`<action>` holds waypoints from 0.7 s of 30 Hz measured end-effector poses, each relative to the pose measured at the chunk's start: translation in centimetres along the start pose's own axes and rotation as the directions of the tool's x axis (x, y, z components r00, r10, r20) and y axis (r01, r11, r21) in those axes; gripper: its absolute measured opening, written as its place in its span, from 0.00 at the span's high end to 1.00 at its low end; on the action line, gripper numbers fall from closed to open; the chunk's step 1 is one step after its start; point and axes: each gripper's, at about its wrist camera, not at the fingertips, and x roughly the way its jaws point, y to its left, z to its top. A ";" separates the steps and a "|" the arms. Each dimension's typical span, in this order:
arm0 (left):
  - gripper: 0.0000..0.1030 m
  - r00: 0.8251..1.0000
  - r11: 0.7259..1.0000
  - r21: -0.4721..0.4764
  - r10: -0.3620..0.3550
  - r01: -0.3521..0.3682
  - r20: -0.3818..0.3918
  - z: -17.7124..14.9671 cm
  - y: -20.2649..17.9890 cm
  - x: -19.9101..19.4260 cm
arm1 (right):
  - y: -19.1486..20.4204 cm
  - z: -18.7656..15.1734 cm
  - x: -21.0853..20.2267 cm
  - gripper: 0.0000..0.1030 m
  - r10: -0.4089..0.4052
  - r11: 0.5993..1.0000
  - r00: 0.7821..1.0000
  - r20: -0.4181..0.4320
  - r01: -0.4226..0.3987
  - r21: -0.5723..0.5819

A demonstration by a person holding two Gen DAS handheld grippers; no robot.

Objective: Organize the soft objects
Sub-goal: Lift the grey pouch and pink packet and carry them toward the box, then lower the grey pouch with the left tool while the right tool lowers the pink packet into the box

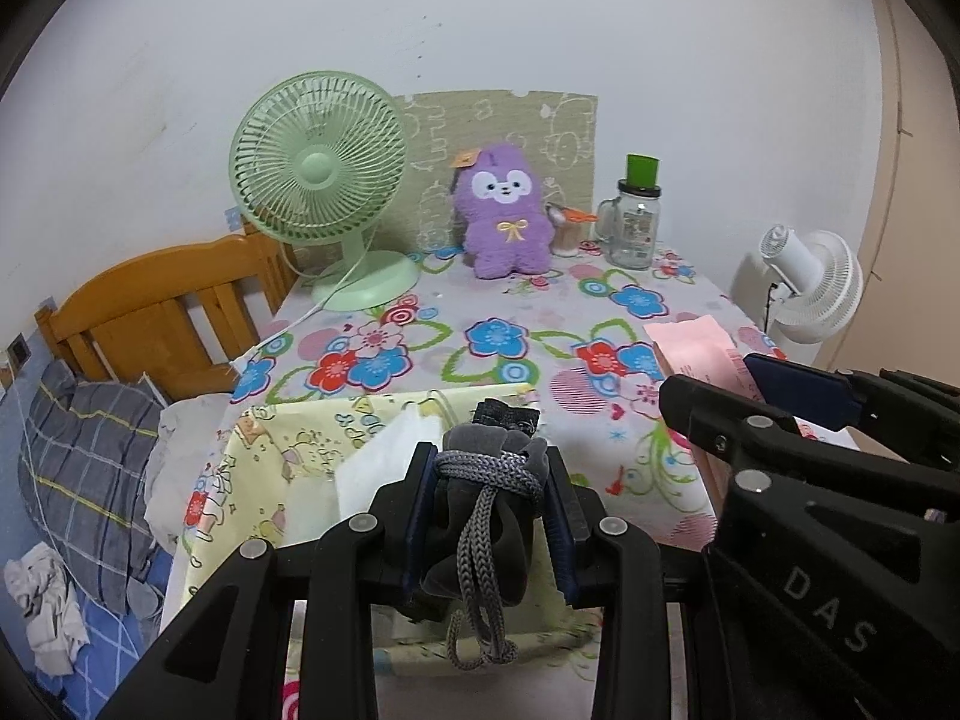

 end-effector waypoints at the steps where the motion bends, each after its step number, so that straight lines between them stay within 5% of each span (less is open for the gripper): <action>1: 0.68 1.000 1.000 -0.002 0.002 -0.002 -0.003 0.0 0.2 0.2 | 0.3 0.1 0.2 0.59 0.006 1.000 1.000 -0.001 -0.006 -0.002; 21: 0.66 0.995 0.998 -0.023 0.063 -0.065 -0.077 -1.3 4.8 3.8 | 4.8 0.7 3.8 0.59 0.085 0.996 0.996 -0.028 -0.086 -0.020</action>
